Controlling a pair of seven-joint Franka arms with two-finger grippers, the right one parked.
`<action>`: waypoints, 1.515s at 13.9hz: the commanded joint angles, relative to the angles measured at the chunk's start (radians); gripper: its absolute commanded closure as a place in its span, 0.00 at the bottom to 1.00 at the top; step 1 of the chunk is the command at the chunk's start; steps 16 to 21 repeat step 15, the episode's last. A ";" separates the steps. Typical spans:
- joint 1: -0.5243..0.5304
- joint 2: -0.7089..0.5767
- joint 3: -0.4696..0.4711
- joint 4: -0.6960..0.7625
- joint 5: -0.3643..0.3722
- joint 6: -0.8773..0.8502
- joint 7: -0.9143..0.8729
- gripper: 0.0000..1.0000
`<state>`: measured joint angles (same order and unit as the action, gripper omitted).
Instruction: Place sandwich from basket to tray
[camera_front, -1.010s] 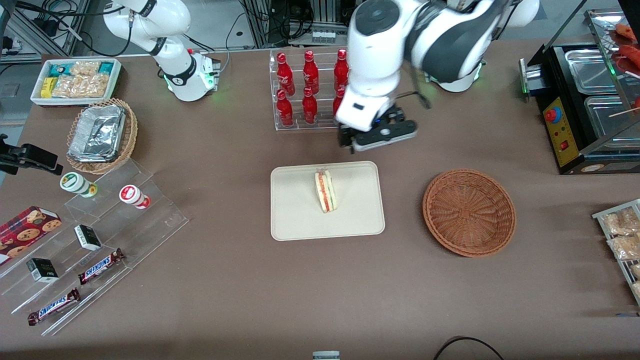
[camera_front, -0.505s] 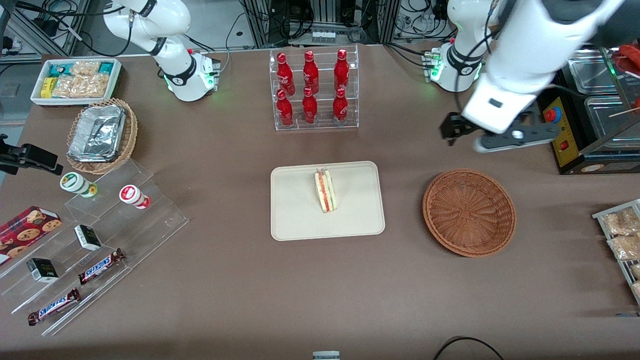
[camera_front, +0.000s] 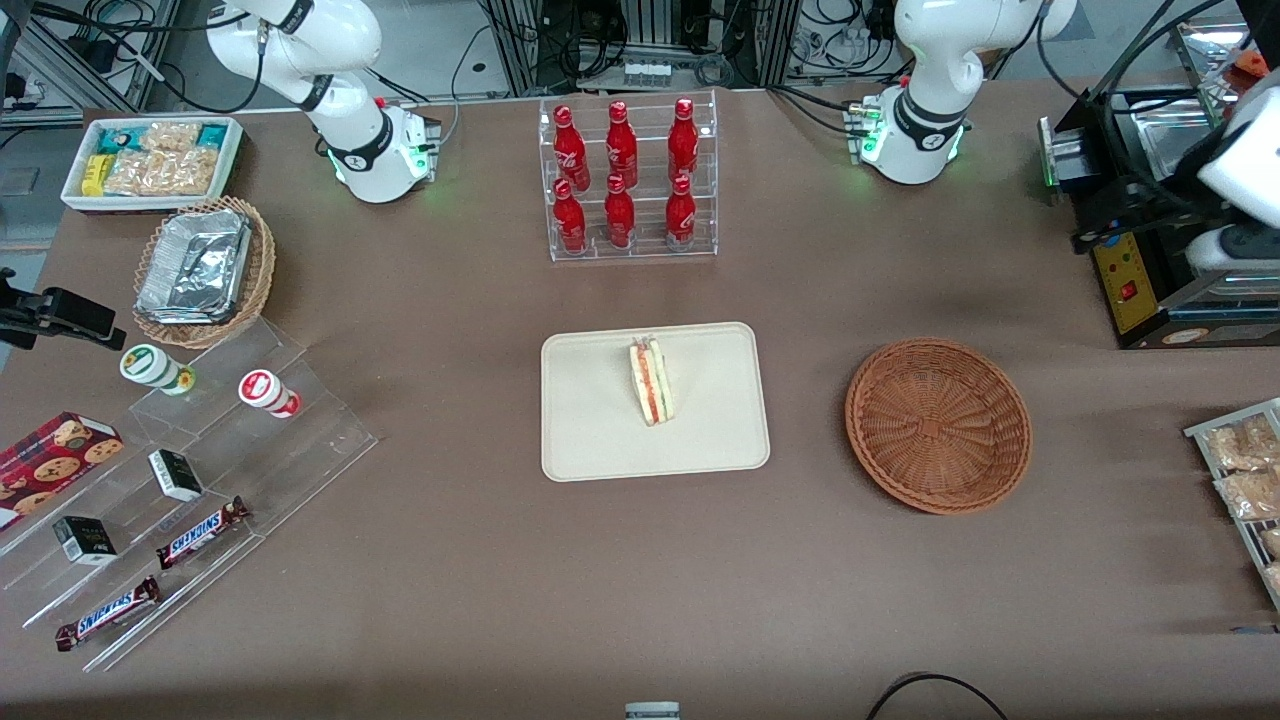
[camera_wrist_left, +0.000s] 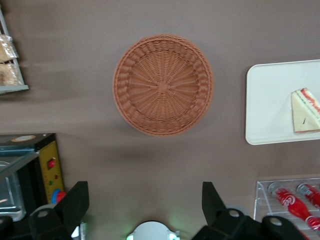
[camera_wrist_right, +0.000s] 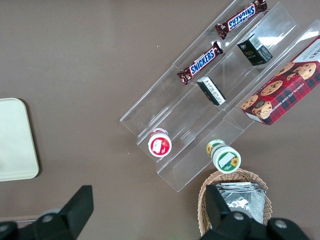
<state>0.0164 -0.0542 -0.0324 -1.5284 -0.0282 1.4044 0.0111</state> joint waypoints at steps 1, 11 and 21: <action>-0.027 -0.007 0.025 -0.006 -0.004 -0.002 0.027 0.00; -0.018 0.082 -0.009 0.071 0.077 0.090 0.010 0.00; -0.006 0.074 -0.003 0.070 0.071 0.082 0.015 0.00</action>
